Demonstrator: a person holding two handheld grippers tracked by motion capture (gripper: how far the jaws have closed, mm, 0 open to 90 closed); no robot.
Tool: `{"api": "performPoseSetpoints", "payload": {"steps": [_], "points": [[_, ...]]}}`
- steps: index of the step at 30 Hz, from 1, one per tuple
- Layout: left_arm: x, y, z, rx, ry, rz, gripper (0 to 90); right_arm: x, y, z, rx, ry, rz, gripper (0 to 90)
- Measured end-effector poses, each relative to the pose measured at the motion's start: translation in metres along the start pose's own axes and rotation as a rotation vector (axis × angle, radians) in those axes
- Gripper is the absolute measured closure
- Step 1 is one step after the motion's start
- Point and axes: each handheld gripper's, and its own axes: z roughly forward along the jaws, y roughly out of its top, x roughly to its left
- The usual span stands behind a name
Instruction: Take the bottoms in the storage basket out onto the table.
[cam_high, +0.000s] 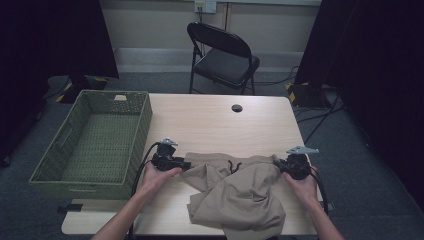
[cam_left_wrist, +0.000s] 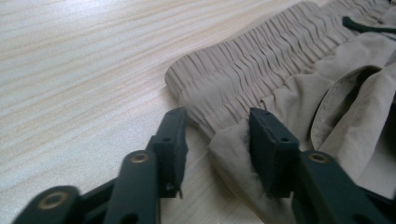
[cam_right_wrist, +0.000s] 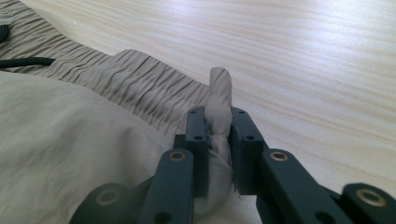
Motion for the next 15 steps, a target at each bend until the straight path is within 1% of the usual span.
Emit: {"api": "performPoseSetpoints", "payload": {"steps": [1,2,3,4,5,6,9,10,13,15], "points": [[-0.002,-0.001,0.001,0.004,-0.003,0.009,64.5,0.000,0.000,0.000,0.000,0.001,0.008,79.6],[-0.004,-0.002,0.001,0.002,-0.001,0.010,71.9,0.001,-0.001,0.000,0.002,0.004,0.008,79.6],[-0.007,-0.001,0.002,0.007,0.011,0.026,75.6,0.002,0.000,0.000,0.004,0.007,0.006,79.6],[-0.009,0.000,0.003,0.016,0.016,0.028,77.5,0.002,0.000,0.000,0.004,0.012,0.008,79.6],[-0.010,0.001,0.005,0.014,0.023,0.031,80.4,0.002,0.000,0.000,0.004,0.012,0.010,79.6],[-0.010,0.001,0.006,0.008,0.017,0.023,82.0,0.002,0.000,0.000,0.004,0.012,0.009,79.6],[-0.005,0.003,0.004,-0.008,0.003,0.002,83.5,0.000,0.001,-0.002,-0.014,0.022,0.038,79.8],[-0.004,0.004,0.002,-0.025,0.001,-0.008,83.7,-0.001,0.001,-0.003,-0.018,0.023,0.041,79.8],[-0.001,0.004,-0.004,-0.058,-0.011,-0.013,84.0,-0.006,0.002,-0.007,-0.045,0.024,0.067,79.8],[-0.001,0.005,-0.008,-0.074,-0.011,-0.008,84.0,-0.007,0.003,-0.009,-0.063,0.027,0.079,79.8]]}}
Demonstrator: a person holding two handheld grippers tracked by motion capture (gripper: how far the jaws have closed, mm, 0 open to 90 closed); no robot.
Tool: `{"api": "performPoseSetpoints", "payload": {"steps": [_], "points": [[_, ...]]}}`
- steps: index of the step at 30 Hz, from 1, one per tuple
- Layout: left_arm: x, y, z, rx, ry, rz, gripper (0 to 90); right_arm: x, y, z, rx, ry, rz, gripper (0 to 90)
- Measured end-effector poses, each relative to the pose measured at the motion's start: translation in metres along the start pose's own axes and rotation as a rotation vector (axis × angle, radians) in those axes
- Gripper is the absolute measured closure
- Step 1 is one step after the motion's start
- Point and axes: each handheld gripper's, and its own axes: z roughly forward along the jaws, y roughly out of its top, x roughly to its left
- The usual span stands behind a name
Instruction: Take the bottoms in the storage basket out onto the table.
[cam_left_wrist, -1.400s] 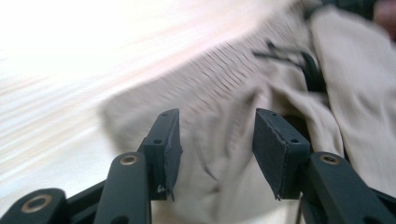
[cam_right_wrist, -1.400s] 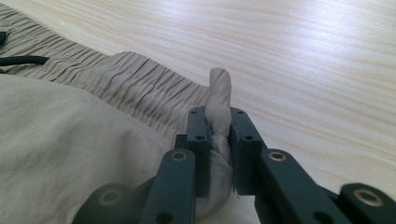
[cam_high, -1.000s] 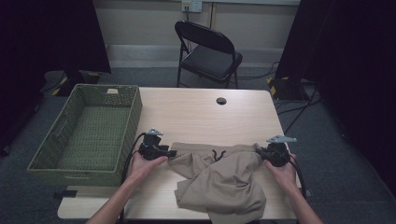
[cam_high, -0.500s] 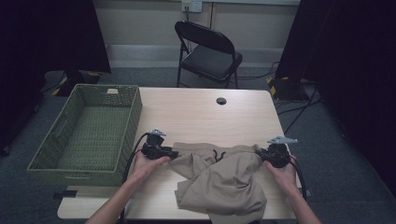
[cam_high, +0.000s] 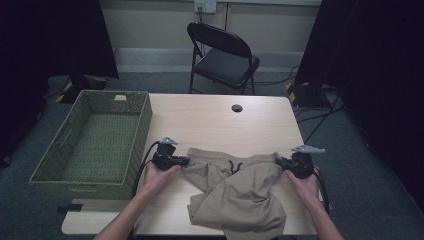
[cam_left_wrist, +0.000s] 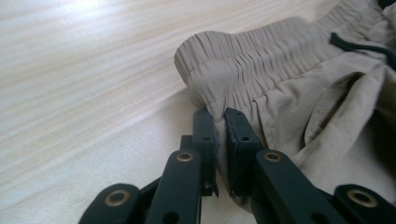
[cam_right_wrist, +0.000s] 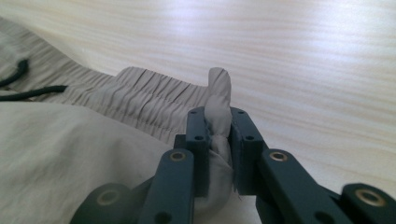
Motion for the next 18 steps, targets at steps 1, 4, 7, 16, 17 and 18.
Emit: {"api": "performPoseSetpoints", "payload": {"steps": [1,4,7,16,17,18], "points": [[-0.001,0.001,-0.002,-0.009,-0.003,0.002,84.1,0.000,0.001,-0.001,-0.008,0.002,0.003,79.8],[-0.005,0.004,-0.009,-0.042,0.000,0.022,84.1,0.002,0.006,-0.006,-0.040,0.009,0.003,79.9],[-0.008,0.005,-0.016,-0.073,0.003,0.033,84.2,0.004,0.012,-0.012,-0.083,0.018,0.005,79.9],[-0.009,0.016,-0.028,-0.141,-0.001,0.048,84.7,0.009,0.025,-0.018,-0.151,0.032,0.008,80.0],[-0.010,0.017,-0.030,-0.154,0.004,0.043,84.7,0.010,0.028,-0.020,-0.167,0.034,0.008,80.0],[-0.010,0.018,-0.033,-0.161,0.004,0.042,84.7,0.011,0.030,-0.023,-0.182,0.039,0.009,80.0]]}}
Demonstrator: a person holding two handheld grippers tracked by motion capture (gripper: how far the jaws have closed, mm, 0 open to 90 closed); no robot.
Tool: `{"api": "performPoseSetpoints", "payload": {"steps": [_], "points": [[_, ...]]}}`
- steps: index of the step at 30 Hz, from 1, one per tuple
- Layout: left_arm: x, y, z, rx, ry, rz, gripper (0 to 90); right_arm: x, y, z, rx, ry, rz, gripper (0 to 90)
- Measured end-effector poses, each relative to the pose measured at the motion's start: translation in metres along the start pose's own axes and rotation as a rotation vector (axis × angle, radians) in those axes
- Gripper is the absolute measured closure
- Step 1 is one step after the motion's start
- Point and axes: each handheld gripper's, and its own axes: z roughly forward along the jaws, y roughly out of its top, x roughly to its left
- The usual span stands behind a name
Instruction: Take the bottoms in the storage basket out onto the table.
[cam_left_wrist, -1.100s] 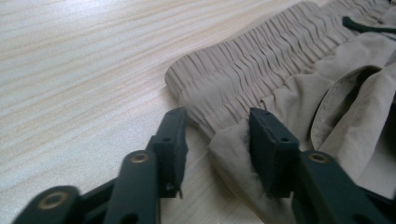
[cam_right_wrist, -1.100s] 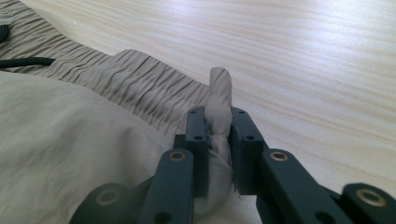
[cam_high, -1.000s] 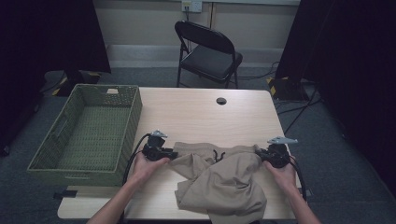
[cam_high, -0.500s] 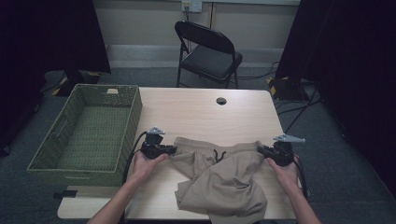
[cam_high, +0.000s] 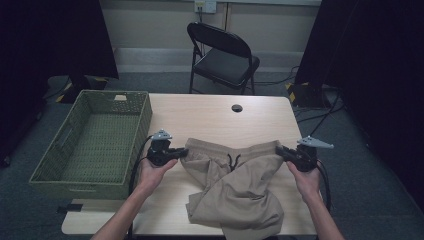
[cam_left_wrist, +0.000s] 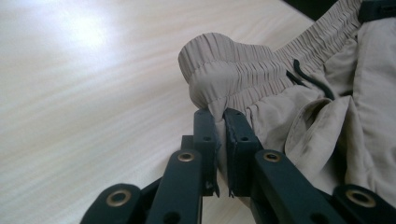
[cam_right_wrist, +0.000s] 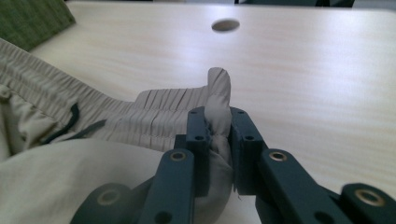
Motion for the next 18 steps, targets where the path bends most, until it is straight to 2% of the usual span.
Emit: {"api": "performPoseSetpoints", "payload": {"steps": [2,6,9,13,18], "points": [[0.000,0.003,-0.004,-0.011,0.009,0.008,84.7,0.004,0.005,-0.003,-0.023,0.007,-0.003,80.1],[-0.001,0.013,-0.017,-0.075,0.017,0.014,84.8,0.011,0.013,-0.008,-0.052,0.014,-0.013,80.1],[-0.001,0.017,-0.025,-0.083,0.031,0.030,84.9,0.016,0.019,-0.010,-0.075,0.020,-0.019,80.2],[-0.001,0.025,-0.036,-0.123,0.041,0.031,84.9,0.021,0.029,-0.013,-0.103,0.031,-0.022,80.2],[-0.004,0.040,-0.053,-0.171,0.058,0.056,84.9,0.026,0.048,-0.020,-0.157,0.039,-0.032,80.2]]}}
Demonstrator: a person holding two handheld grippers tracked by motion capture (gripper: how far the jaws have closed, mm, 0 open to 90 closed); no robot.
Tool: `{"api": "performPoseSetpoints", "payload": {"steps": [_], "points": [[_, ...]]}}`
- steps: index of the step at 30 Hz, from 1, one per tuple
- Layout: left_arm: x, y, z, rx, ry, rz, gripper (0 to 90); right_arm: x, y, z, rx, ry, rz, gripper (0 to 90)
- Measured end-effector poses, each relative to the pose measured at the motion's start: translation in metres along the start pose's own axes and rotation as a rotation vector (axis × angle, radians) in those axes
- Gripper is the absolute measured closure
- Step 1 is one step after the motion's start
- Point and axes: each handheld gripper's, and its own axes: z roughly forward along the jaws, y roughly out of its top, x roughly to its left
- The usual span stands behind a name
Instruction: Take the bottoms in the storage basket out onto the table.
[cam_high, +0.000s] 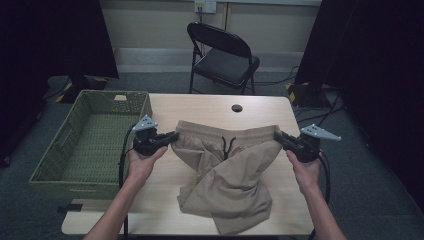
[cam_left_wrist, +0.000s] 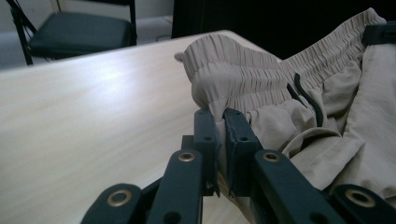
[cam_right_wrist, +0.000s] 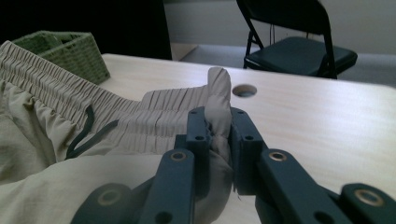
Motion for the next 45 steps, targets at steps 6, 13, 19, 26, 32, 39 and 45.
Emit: {"api": "performPoseSetpoints", "payload": {"steps": [6,13,19,26,32,39,45], "points": [[-0.003,0.018,-0.012,-0.038,0.000,0.035,85.0,0.002,0.023,-0.009,-0.065,0.003,-0.003,80.2],[-0.006,0.036,-0.025,-0.088,0.002,0.065,85.0,0.006,0.044,-0.018,-0.112,0.004,-0.021,80.2],[-0.007,0.055,-0.039,-0.140,0.003,0.075,85.0,0.012,0.063,-0.024,-0.158,0.013,-0.037,80.2],[-0.007,0.068,-0.051,-0.189,0.006,0.075,85.0,0.019,0.084,-0.028,-0.184,0.020,-0.063,80.2],[-0.010,0.082,-0.062,-0.229,0.007,0.085,85.0,0.025,0.101,-0.034,-0.218,0.023,-0.079,80.2],[-0.014,0.100,-0.074,-0.262,0.020,0.110,85.1,0.033,0.119,-0.038,-0.250,0.025,-0.103,80.2],[-0.018,0.110,-0.083,-0.275,0.005,0.128,85.2,0.034,0.130,-0.043,-0.267,0.018,-0.112,80.2]]}}
